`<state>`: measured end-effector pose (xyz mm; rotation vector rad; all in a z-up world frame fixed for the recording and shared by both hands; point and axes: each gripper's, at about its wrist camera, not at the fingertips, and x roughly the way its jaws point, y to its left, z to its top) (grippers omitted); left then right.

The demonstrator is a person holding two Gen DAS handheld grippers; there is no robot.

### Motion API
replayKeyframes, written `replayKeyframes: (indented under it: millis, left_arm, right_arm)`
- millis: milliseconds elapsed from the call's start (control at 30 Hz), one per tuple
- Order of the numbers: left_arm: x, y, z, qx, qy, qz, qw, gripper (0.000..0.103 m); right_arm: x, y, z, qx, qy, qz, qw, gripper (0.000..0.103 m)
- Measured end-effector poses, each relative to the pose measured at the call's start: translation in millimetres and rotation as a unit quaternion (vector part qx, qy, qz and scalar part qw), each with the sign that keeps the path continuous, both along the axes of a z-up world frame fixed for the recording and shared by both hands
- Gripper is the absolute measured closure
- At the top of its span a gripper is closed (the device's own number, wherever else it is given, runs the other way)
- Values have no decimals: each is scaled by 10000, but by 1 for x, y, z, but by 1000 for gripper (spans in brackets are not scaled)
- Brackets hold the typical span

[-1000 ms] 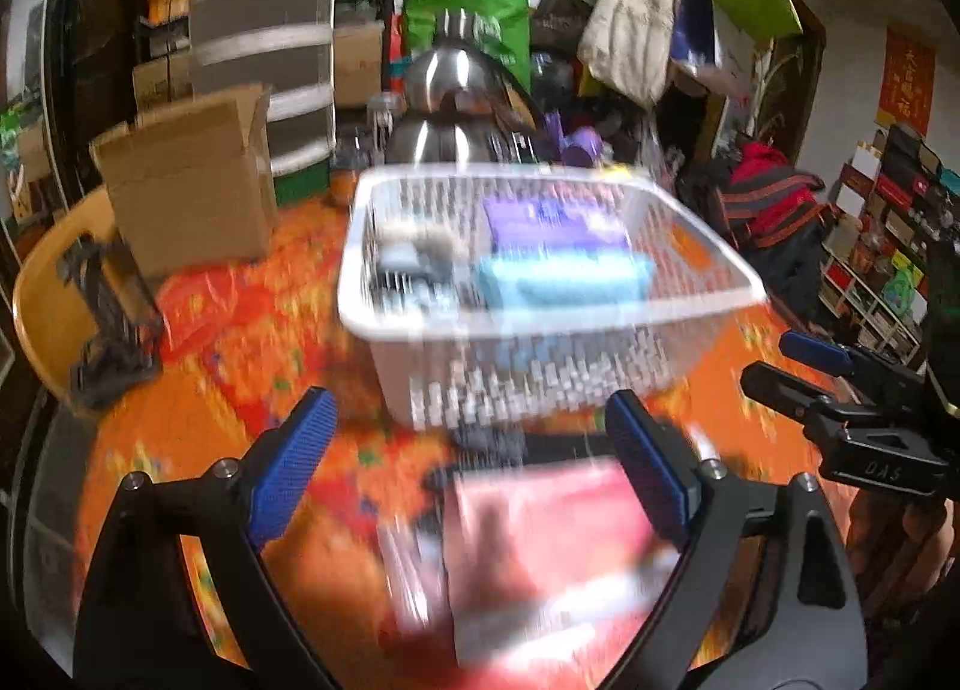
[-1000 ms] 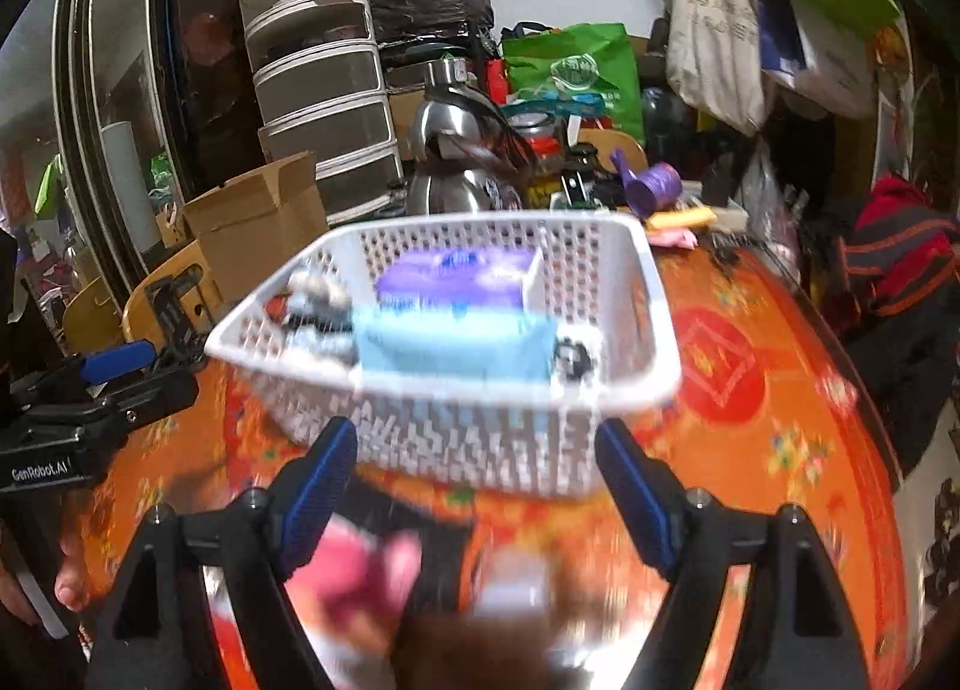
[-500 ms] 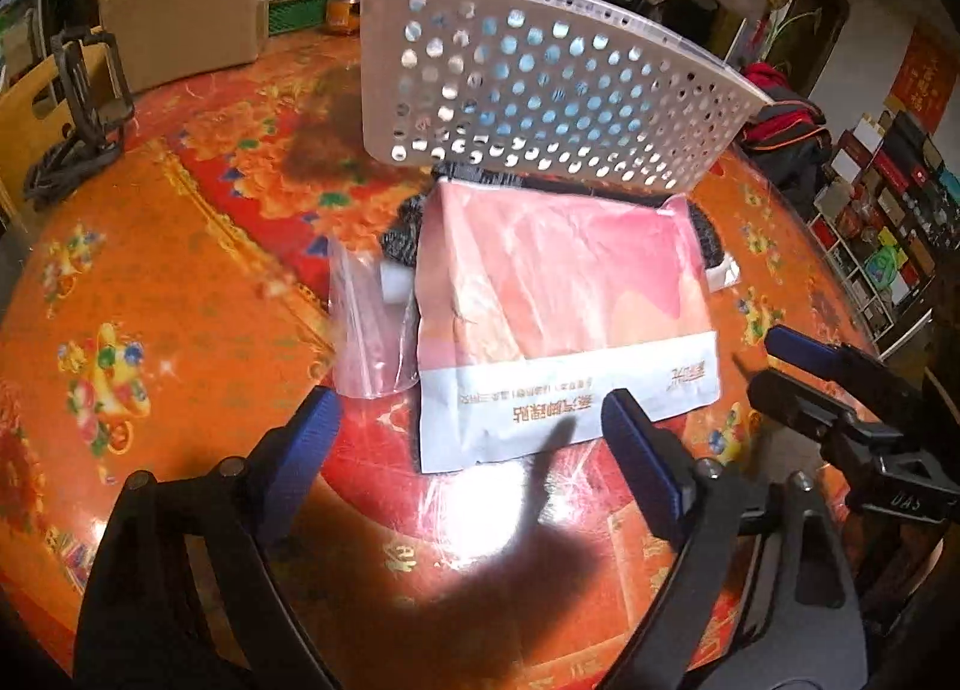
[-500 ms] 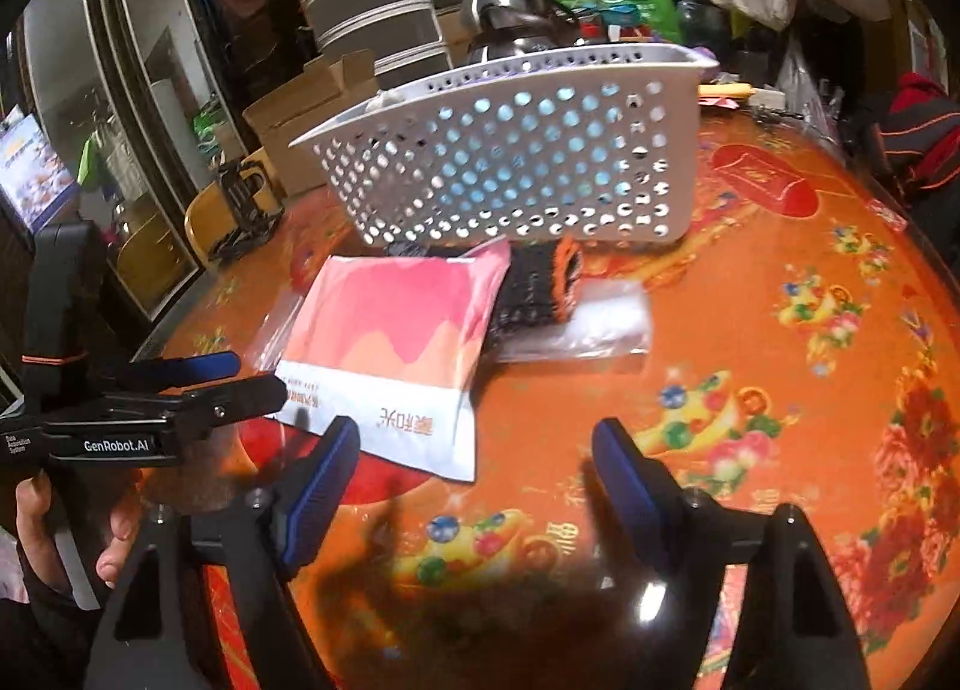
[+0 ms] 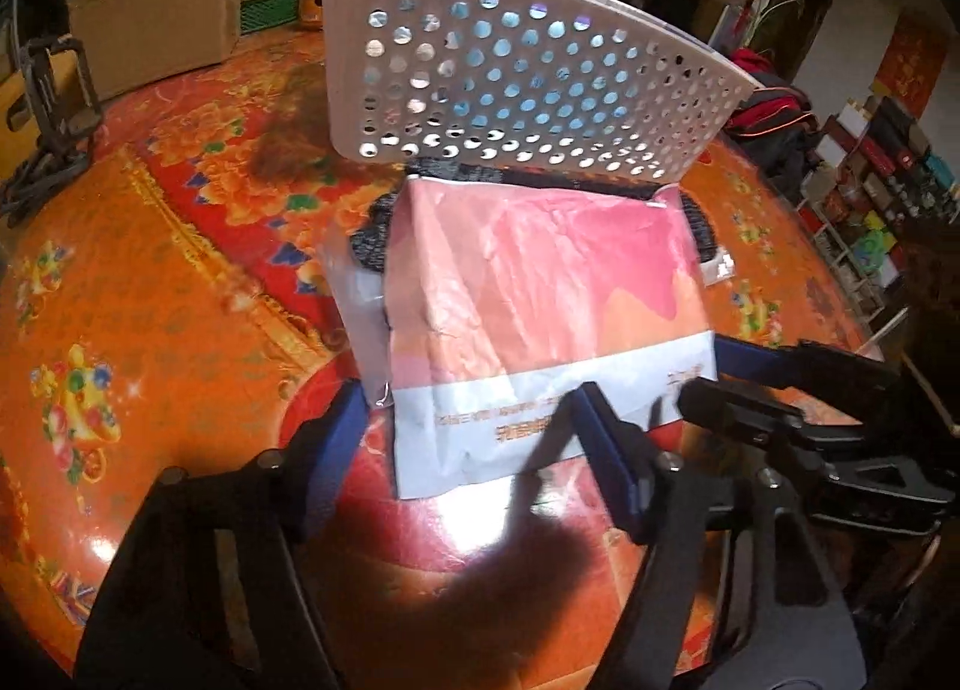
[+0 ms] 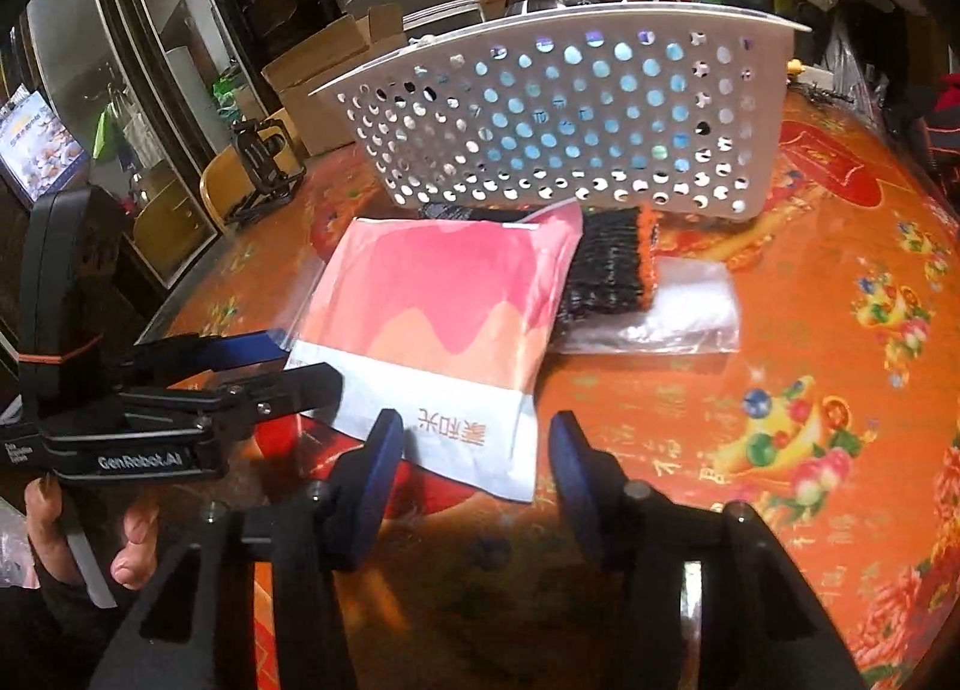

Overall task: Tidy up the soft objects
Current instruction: 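Grasp the pink mailer bag edge with both tools and lift it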

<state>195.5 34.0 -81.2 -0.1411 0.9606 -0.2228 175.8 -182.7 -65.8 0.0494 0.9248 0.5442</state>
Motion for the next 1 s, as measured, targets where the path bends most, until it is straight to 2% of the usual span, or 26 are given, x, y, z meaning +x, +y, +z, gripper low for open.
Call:
replayKeyframes:
  millis: [133, 367, 467, 533, 700, 800, 900, 1000]
  left_arm:
    - [1, 0, 1, -149, 31, -97, 9998, 47]
    - [-4, -5, 0, -6, 6, -137, 9999, 48]
    - [-11, -8, 1, -116, 46, -154, 9998, 58]
    - [-16, -8, 1, -343, 87, -149, 9993, 59]
    - [-20, -5, 1, -387, 34, -13, 9992, 77]
    - [-20, -3, 3, -348, -12, -21, 9994, 81]
    - [-23, -8, 4, -153, -117, -95, 9998, 84]
    - [-28, -10, 6, -120, -243, -140, 9995, 85]
  right_arm:
    - [4, 2, 0, -17, 32, -4, 10000, 64]
    - [4, 6, -1, -180, -28, -14, 9998, 67]
    - [3, 7, -1, -199, -30, 7, 9998, 71]
    - [1, 6, -2, -197, -43, 30, 9998, 72]
    - [-1, 5, -4, -205, -90, 23, 9997, 79]
    - [-4, 8, -5, -210, -93, 116, 9997, 87]
    - [-5, 12, -4, -284, -141, 161, 9994, 93]
    - [-8, 13, -3, -292, -207, 148, 9992, 95]
